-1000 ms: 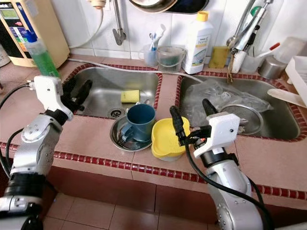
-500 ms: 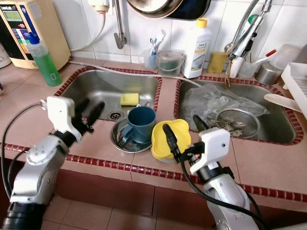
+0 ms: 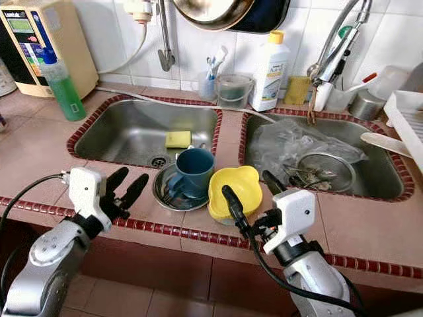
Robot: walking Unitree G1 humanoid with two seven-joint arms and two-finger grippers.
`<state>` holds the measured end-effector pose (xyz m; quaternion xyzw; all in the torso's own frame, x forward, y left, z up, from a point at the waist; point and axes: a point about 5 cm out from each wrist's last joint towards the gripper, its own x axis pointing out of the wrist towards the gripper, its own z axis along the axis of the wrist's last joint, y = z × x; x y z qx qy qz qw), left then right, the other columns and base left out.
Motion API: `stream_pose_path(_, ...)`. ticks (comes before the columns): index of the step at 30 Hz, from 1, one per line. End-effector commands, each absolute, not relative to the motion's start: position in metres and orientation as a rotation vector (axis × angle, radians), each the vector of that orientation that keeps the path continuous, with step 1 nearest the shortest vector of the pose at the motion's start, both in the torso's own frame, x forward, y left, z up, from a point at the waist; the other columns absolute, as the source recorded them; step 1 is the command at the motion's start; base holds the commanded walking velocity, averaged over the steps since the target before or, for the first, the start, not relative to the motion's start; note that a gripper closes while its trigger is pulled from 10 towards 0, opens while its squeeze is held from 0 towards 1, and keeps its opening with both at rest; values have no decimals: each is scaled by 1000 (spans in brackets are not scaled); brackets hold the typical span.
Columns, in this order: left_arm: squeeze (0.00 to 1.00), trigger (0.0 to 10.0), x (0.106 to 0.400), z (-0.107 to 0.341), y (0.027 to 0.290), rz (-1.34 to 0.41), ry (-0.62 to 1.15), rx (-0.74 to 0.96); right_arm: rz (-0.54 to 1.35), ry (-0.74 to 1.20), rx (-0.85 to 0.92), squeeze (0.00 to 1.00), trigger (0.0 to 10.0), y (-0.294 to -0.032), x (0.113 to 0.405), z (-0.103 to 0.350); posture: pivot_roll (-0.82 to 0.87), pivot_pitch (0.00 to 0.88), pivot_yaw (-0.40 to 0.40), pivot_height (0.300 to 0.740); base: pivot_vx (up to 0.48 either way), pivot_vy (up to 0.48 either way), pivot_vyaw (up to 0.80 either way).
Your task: Kitchen organization
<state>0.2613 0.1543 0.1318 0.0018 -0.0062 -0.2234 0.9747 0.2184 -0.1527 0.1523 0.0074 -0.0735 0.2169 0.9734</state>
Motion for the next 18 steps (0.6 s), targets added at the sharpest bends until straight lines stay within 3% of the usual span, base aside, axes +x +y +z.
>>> stream_pose_path(1,0,10000,256,133,152,-476,-30,64,473,-146,15,0,10000,-151,217,154,-121,8,18,740,0,0,0)
stream_pose_path(18,0,10000,252,128,150,-491,-12,82,639,-69,62,0,10000,-146,199,153,-131,19,17,740,0,0,0)
